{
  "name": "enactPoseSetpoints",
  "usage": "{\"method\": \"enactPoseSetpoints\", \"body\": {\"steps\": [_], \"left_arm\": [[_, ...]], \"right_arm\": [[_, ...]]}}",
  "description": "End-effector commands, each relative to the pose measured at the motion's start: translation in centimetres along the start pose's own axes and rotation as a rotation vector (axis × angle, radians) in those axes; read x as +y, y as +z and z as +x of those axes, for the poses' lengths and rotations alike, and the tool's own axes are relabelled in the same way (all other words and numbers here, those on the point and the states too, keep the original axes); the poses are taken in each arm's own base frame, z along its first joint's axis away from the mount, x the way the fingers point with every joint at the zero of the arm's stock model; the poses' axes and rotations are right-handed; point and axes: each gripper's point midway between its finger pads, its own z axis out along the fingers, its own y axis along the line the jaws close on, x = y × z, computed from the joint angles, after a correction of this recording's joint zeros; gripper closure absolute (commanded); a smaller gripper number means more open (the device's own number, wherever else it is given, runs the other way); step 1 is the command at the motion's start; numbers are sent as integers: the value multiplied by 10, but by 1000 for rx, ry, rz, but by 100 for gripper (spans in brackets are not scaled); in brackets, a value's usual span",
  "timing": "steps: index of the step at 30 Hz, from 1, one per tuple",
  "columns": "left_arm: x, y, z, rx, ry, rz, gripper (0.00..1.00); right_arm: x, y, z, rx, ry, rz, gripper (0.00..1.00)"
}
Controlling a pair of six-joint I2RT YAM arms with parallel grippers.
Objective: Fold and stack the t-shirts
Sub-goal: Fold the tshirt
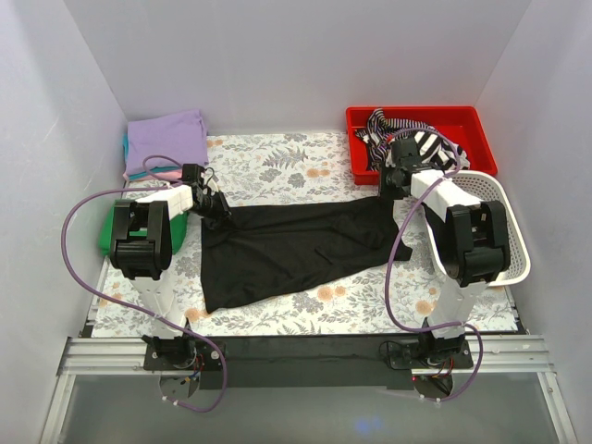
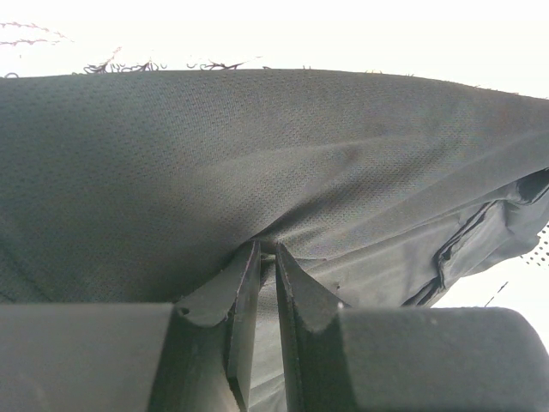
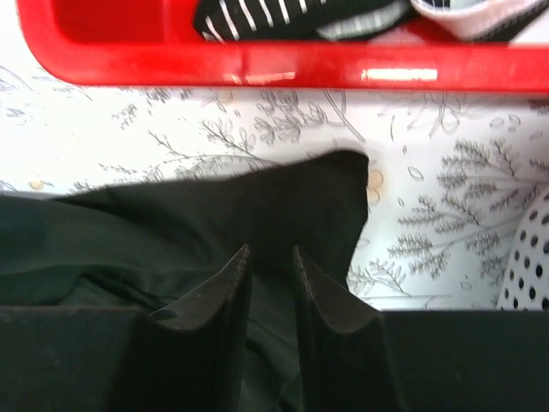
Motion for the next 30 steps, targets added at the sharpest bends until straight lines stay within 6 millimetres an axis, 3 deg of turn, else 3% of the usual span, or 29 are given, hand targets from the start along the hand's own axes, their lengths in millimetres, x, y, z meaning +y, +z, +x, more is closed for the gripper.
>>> {"method": "enactPoseSetpoints", "body": {"steps": [1,7,19,22,26,30], "left_arm": [[28,1,-1,-26,20,-127,87],[30,3,1,-22,21,-129,88],[32,5,3,-14,19,-129,88],[32,5,3,-15,22,-132,88],[32,6,5,-5,18,-127,88],[32,5,5,-10,21,-128,88]], "right_arm": [[-6,-8,8,19,1,34,68],[-3,-2,28,76,10,5,67],[-4,4,43,126,-2,-1,65],[-3,-7,35,92,0,1,64],[-28,-23,24,36,10,146,59],[-30,-28,27,38,30,153,59]]}}
